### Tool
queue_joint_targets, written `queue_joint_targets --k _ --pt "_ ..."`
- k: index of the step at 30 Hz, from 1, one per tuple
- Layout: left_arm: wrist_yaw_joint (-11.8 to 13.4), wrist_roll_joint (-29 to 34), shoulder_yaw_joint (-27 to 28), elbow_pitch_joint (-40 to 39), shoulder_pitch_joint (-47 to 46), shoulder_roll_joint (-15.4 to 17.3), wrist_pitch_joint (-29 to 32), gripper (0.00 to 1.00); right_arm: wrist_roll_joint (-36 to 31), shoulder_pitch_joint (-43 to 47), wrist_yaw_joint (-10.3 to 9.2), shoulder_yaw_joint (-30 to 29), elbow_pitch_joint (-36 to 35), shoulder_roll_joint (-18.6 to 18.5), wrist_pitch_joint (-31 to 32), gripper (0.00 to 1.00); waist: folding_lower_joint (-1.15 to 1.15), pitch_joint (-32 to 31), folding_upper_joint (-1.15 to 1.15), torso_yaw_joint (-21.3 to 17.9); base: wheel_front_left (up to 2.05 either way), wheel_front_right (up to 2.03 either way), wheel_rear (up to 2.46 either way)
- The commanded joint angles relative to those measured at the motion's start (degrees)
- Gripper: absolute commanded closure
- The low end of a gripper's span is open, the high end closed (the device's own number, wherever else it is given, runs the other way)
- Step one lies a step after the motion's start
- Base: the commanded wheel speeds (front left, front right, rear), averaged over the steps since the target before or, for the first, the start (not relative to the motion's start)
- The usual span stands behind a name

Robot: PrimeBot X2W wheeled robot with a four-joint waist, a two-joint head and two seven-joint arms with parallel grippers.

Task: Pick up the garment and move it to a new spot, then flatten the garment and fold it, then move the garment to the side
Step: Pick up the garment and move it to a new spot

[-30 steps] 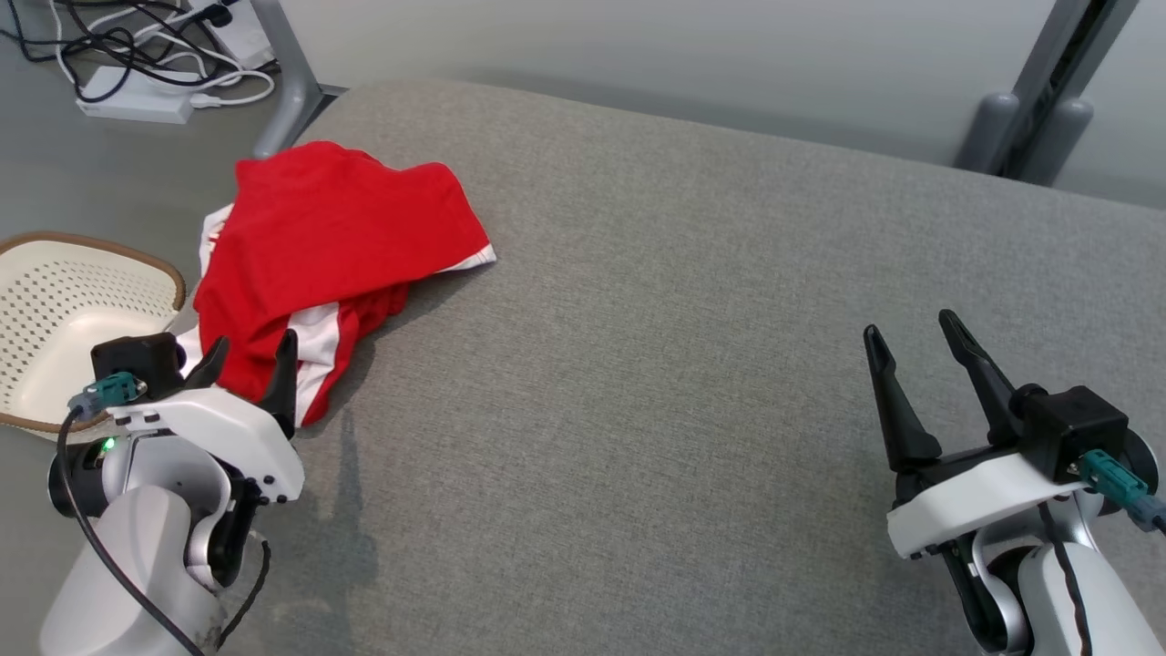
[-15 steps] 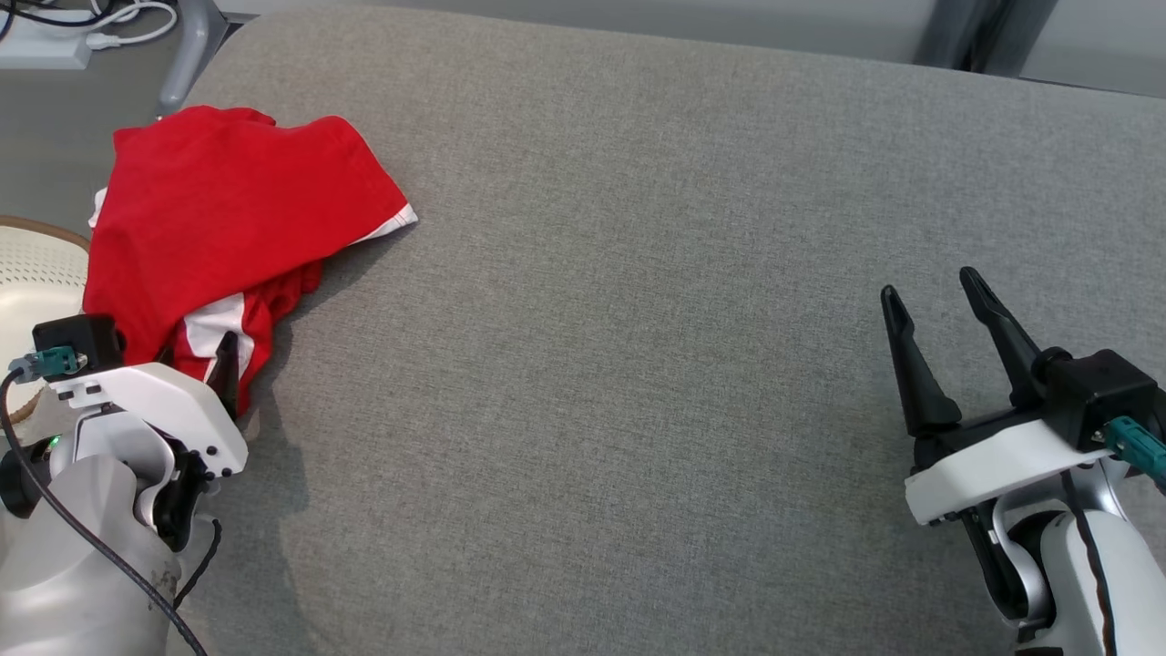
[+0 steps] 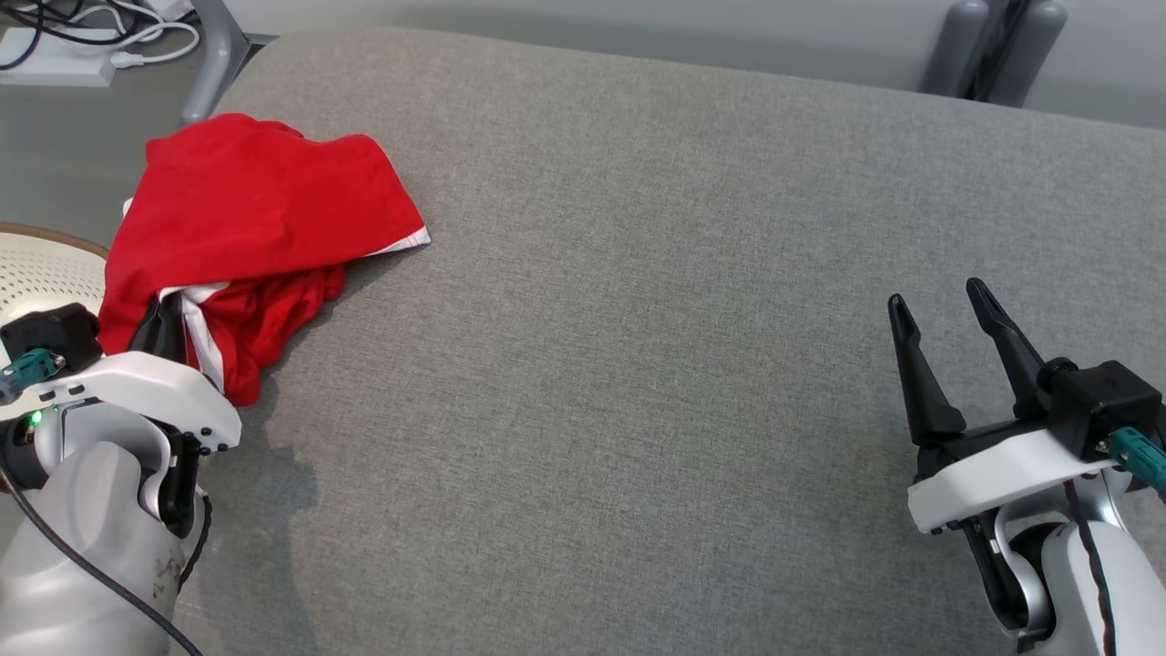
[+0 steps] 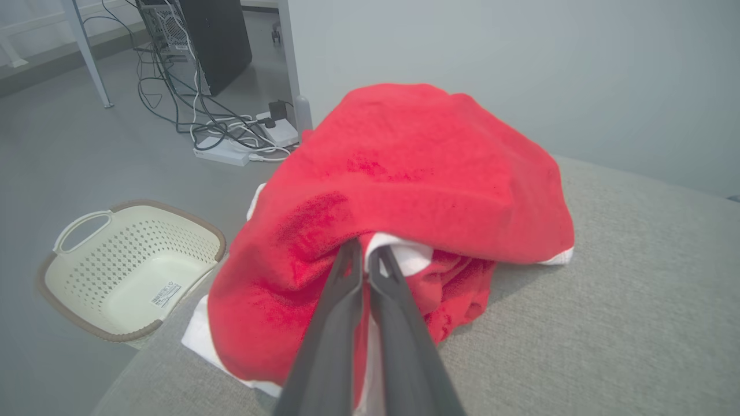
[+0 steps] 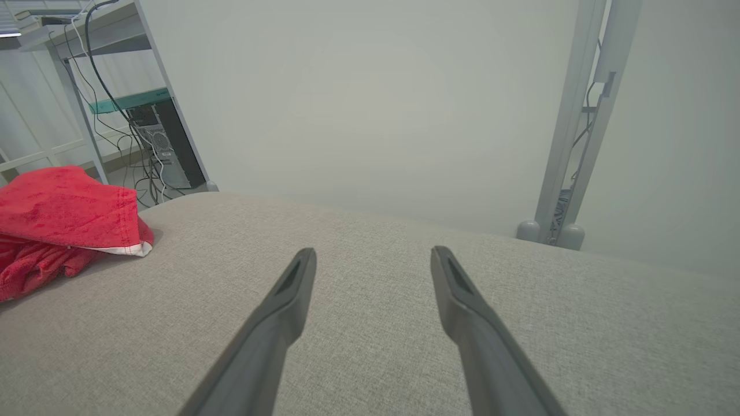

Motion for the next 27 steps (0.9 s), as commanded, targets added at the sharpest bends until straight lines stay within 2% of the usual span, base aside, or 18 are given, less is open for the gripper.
queue_joint_targets --k 1,5,10,13,21,24,27 --pt "1.1 0.8 0.6 -2.6 1.1 0.6 -1.0 1.00 0.2 0.9 0.09 -0.5 0.4 0.3 -0.6 0.00 0.00 -1.8 0.00 0.7 0.00 0.00 0.00" --pt "2.6 1.5 1.4 -7.9 3.0 0.8 -1.3 1.00 0.2 1.6 0.09 -0.8 0.7 0.8 -1.0 0.00 0.00 -3.7 0.00 1.1 0.00 0.00 0.00" --pt "5.5 3.3 2.9 -20.9 9.0 1.1 -1.3 1.00 0.4 3.0 0.09 -1.0 1.2 1.7 -1.7 0.00 0.00 -6.6 0.00 1.0 0.00 0.00 0.00" --pt "8.2 4.1 3.4 -29.9 13.6 0.8 -1.3 1.00 0.6 3.7 0.09 -0.9 1.5 2.2 -2.1 0.00 0.00 -8.0 0.00 0.3 0.00 0.00 0.00" --pt "14.6 6.1 2.9 -54.3 25.9 1.5 3.2 1.00 1.0 4.5 0.09 -1.0 1.8 3.1 -2.8 0.00 0.00 -9.5 0.00 -2.8 0.00 0.00 0.00" --pt "16.2 7.2 1.7 -61.7 28.9 1.4 5.4 1.00 1.1 4.3 0.09 -0.8 1.8 3.4 -2.8 0.00 0.00 -9.4 0.00 -4.6 0.00 0.00 0.00" --pt "16.8 8.3 -0.4 -67.2 30.6 1.1 7.4 1.00 1.4 3.8 0.09 -0.6 1.9 3.6 -3.2 0.00 0.00 -9.0 0.00 -6.9 0.00 0.00 0.00"
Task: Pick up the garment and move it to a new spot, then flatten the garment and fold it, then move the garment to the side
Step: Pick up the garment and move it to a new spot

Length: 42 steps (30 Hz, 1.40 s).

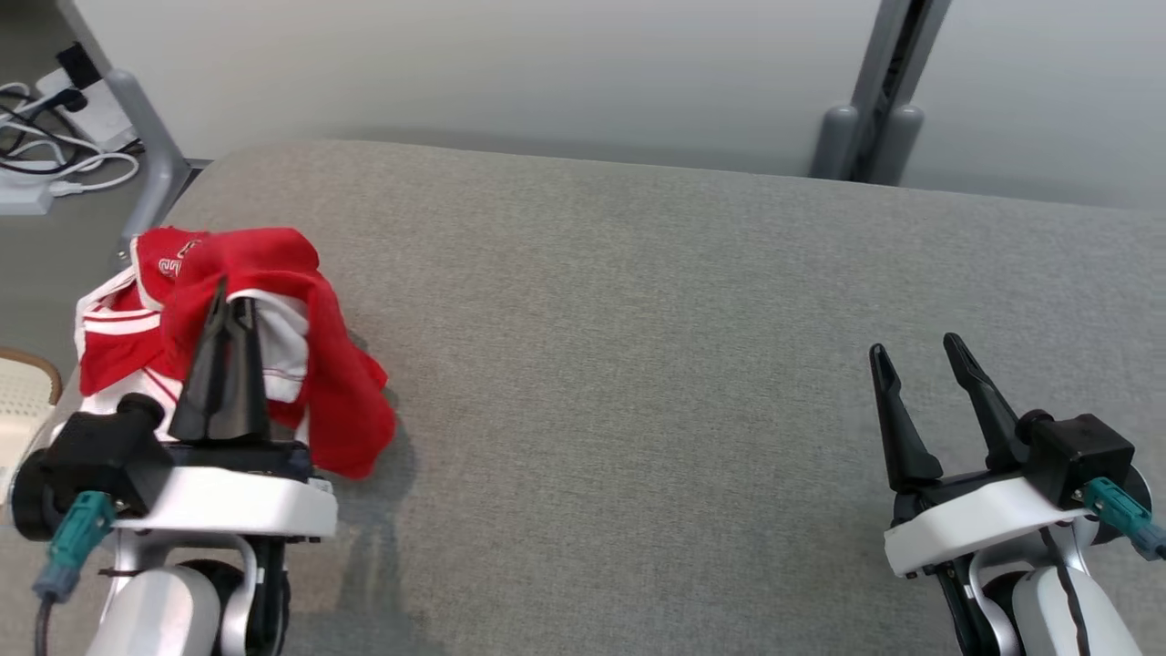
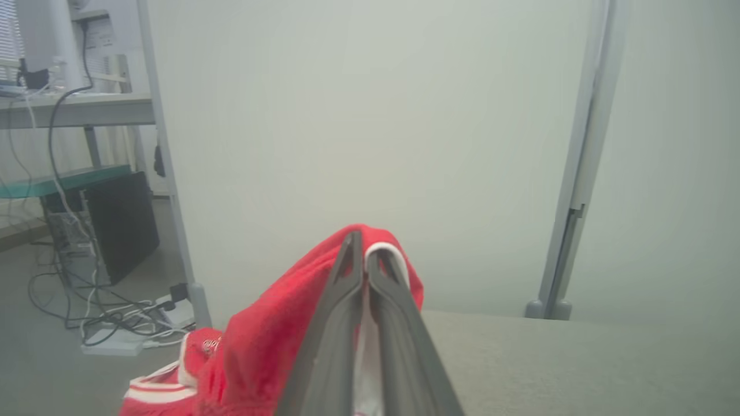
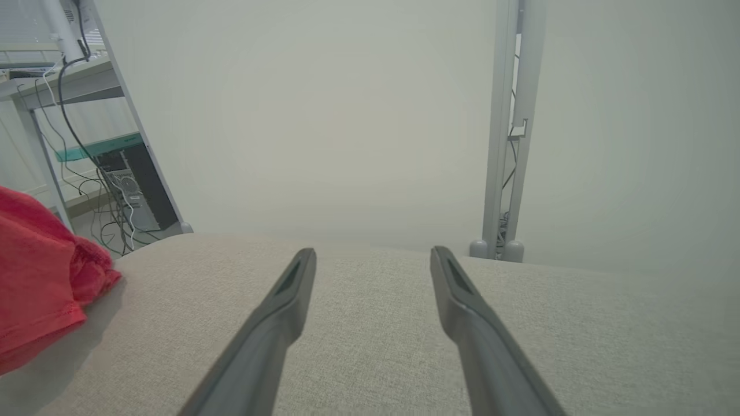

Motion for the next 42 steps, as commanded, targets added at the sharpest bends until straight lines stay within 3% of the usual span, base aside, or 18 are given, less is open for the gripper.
queue_joint_targets --k 1,7,18,23,28,35,36,37,38,42 --pt "0.3 0.9 -1.0 -2.0 0.5 -0.2 0.6 1.00 0.5 -0.8 0.09 0.2 0.2 0.0 -0.7 0.00 0.00 0.5 0.00 -2.4 0.00 0.00 0.00" --pt "-1.0 2.7 -7.0 -6.8 -0.7 -1.8 2.9 1.00 1.0 -1.9 0.07 0.5 0.5 0.1 -1.1 0.00 0.00 2.0 0.00 -8.7 0.00 0.00 0.00" --pt "-6.8 3.9 -17.2 -5.2 -8.4 -5.9 5.0 1.00 2.6 -3.2 0.06 0.4 1.6 0.3 -2.8 0.00 0.00 5.2 0.00 -21.8 0.00 0.00 0.00" --pt "-8.8 3.1 -19.9 -1.0 -10.8 -7.5 5.6 1.00 3.8 -3.4 0.06 0.4 2.4 0.3 -3.7 0.00 0.00 7.1 0.00 -25.6 0.00 0.00 0.00" --pt "-11.3 2.0 -22.4 8.1 -13.2 -9.2 5.9 1.00 5.6 -4.4 0.06 1.1 3.6 0.3 -4.9 0.00 0.00 9.6 0.00 -28.8 0.00 0.00 0.00" --pt "-14.0 0.8 -24.6 20.5 -16.0 -10.8 5.5 1.00 7.0 -5.9 0.06 2.1 5.8 0.3 -6.7 0.00 0.00 11.4 0.00 -30.2 0.00 0.00 0.00" --pt "-14.2 0.7 -25.0 21.8 -16.4 -11.0 5.6 0.85 7.0 -5.9 0.06 2.0 6.0 0.2 -6.8 0.00 0.00 11.4 0.00 -30.1 0.00 0.00 0.00" --pt "-14.4 0.7 -25.2 22.5 -16.7 -11.1 5.3 0.53 7.0 -5.8 0.06 1.8 6.3 0.3 -7.0 0.00 0.00 11.4 0.00 -29.8 0.00 0.00 0.00" --pt "-14.5 0.7 -25.4 23.2 -16.9 -11.2 5.1 0.00 7.0 -5.8 0.06 1.7 6.5 0.3 -7.1 0.00 0.00 11.3 0.00 -29.6 0.00 0.00 0.00" --pt "-14.7 0.8 -26.0 23.9 -17.2 -11.6 3.3 0.00 6.4 -6.3 0.06 1.1 7.4 0.2 -7.4 0.00 0.00 10.4 0.00 -28.0 0.00 0.00 0.00"
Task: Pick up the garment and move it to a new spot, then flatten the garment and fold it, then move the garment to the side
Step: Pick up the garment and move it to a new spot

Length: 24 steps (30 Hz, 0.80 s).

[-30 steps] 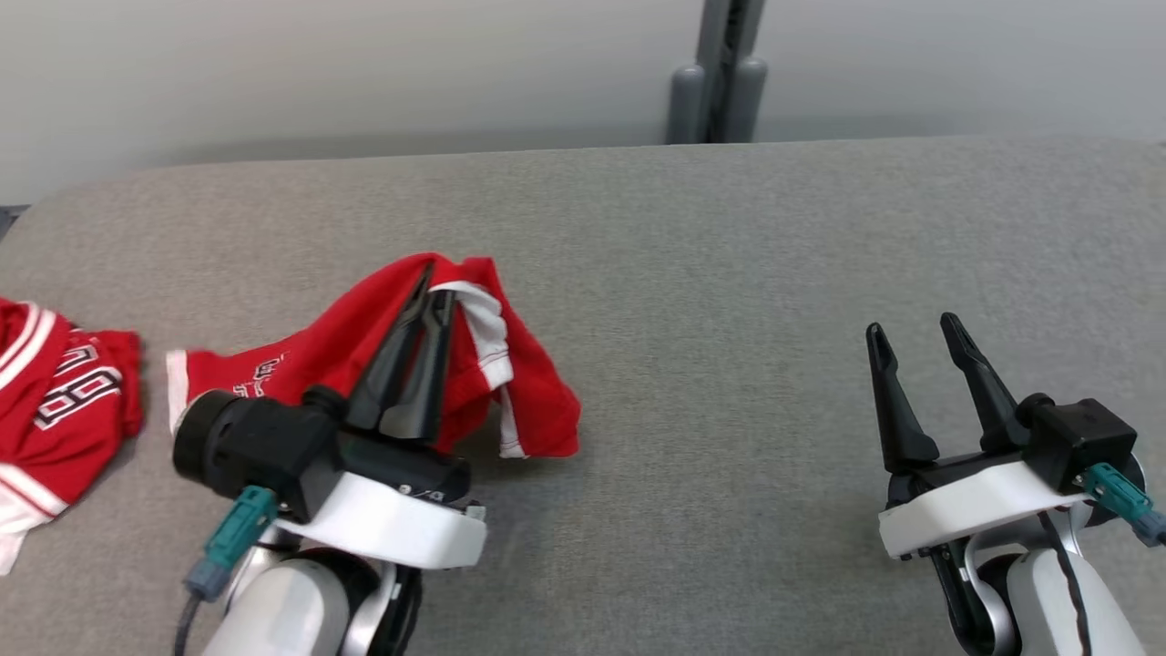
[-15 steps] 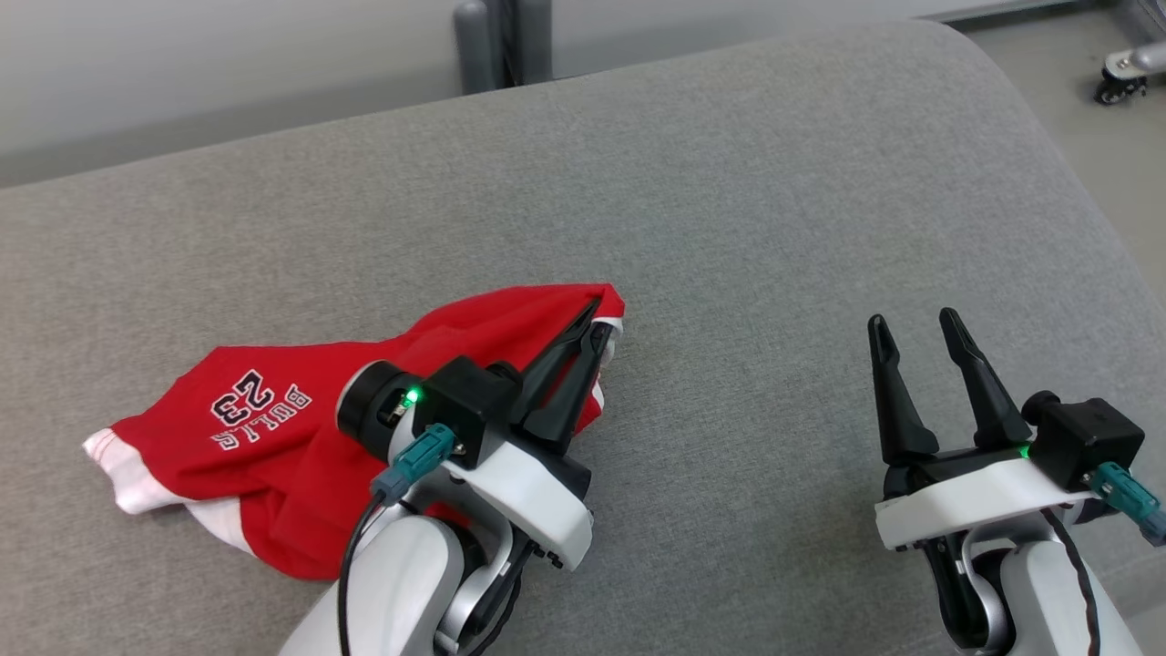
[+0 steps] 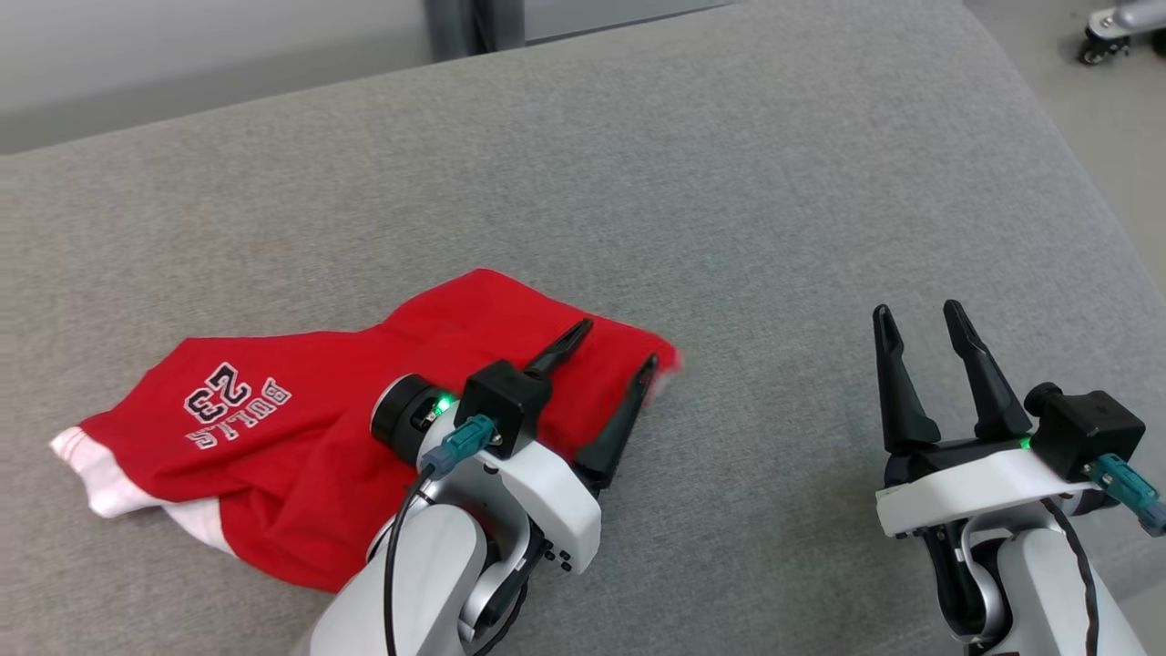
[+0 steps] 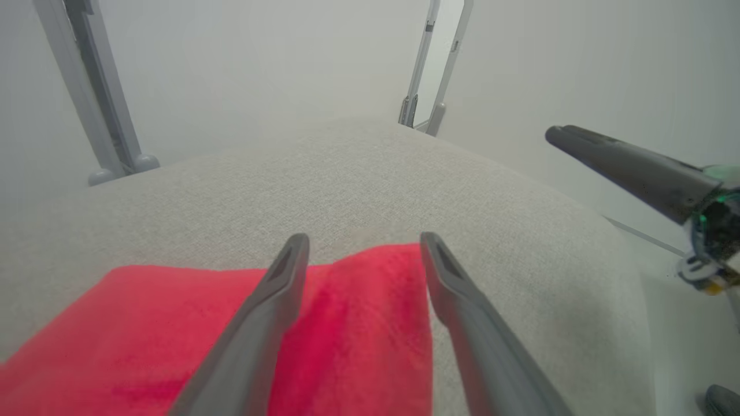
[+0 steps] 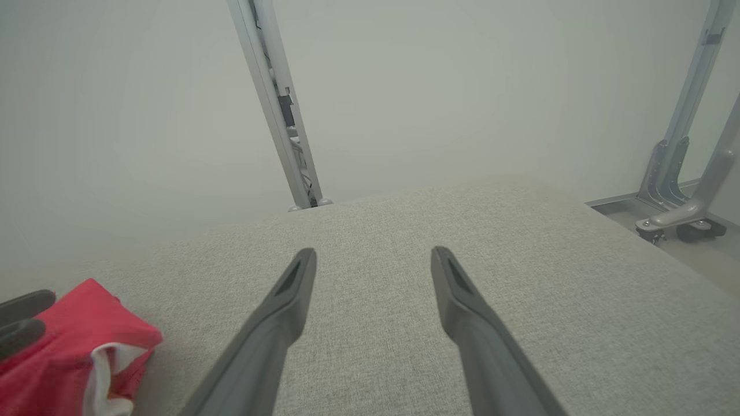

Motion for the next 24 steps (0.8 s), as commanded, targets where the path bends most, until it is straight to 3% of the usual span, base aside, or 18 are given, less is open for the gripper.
queue_joint_targets --k 1,6,17,24 --pt "-0.4 -0.3 0.1 -0.5 -0.5 0.2 -0.6 0.00 -0.3 -0.6 0.03 -0.2 0.2 -0.3 -0.5 0.00 0.00 -0.7 0.00 0.9 0.00 0.00 0.00" --pt "1.1 -0.8 1.5 -3.5 1.6 1.1 -3.2 0.00 -1.7 -0.4 0.03 -1.1 0.5 -0.3 -0.6 0.00 0.00 -2.5 0.00 3.5 0.00 0.00 0.00" --pt "10.0 -4.7 14.3 -9.5 7.9 7.1 -7.5 0.00 -4.8 1.9 0.03 -3.3 -2.0 -0.3 1.7 0.00 0.00 -6.0 0.00 10.0 0.00 0.00 0.00" --pt "11.7 -6.5 19.5 -12.2 12.8 11.7 -8.4 0.00 -6.0 3.7 0.03 -3.9 -3.6 -0.3 3.5 0.00 0.00 -8.4 0.00 12.6 0.00 0.00 0.00"
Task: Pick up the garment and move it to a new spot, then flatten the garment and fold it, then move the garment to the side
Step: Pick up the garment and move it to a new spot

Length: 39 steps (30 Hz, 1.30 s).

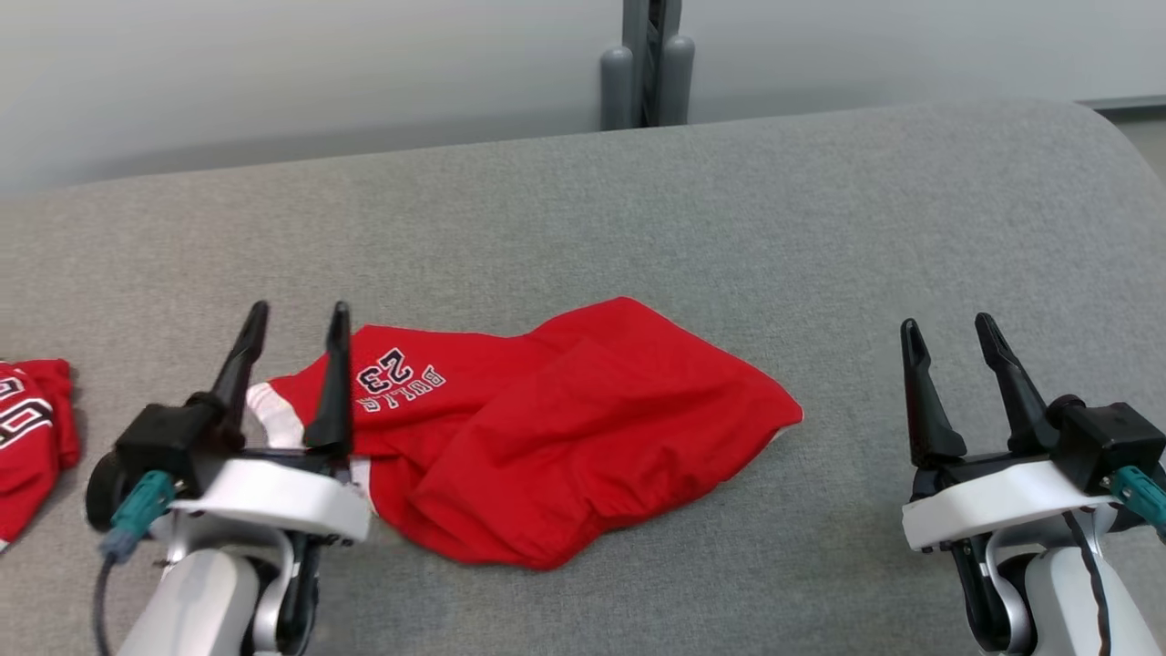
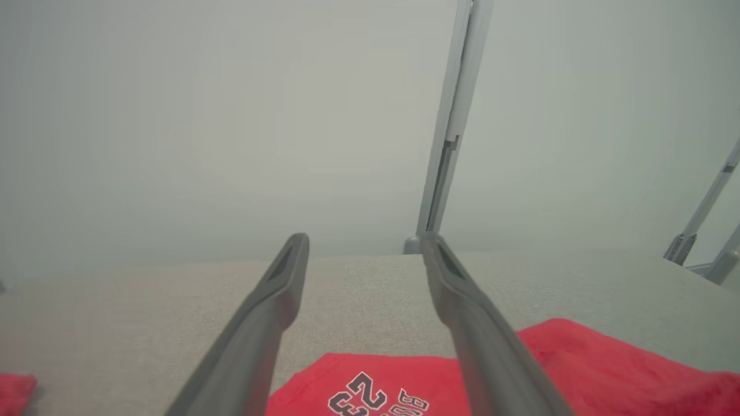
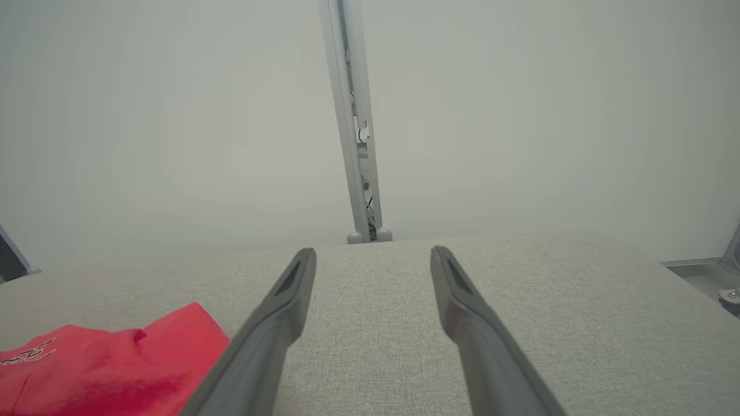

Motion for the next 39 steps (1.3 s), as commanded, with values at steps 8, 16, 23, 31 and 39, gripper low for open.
queue_joint_targets --k 8,16,23,31,39 --pt "2.4 -0.6 3.7 -5.3 6.9 4.8 0.9 0.00 -1.9 2.8 0.03 -0.8 -2.7 -0.4 2.4 0.00 0.00 -3.4 0.00 2.0 0.00 0.00 0.00" --pt "3.3 -1.0 3.6 -9.7 12.7 6.7 2.4 0.00 -2.7 6.4 0.03 -0.9 -5.0 -0.3 4.3 0.00 0.00 -6.5 0.00 2.1 0.00 0.00 0.00" --pt "4.2 -1.5 3.6 -10.9 16.2 7.2 3.1 0.00 -2.7 10.0 0.03 -1.3 -7.4 -0.4 6.1 0.00 0.00 -8.9 0.00 1.7 0.00 0.00 0.00" --pt "4.3 -2.2 3.5 -11.1 18.0 7.4 3.5 0.00 -2.2 12.6 0.03 -1.6 -9.8 -0.4 7.6 0.00 0.00 -10.1 0.00 1.6 0.00 0.00 0.00" --pt "4.6 -2.4 3.4 -11.5 18.1 7.8 3.9 0.00 -1.6 12.9 0.03 -1.5 -10.6 -0.3 7.9 0.00 0.00 -10.0 0.00 1.4 0.00 0.00 0.00"
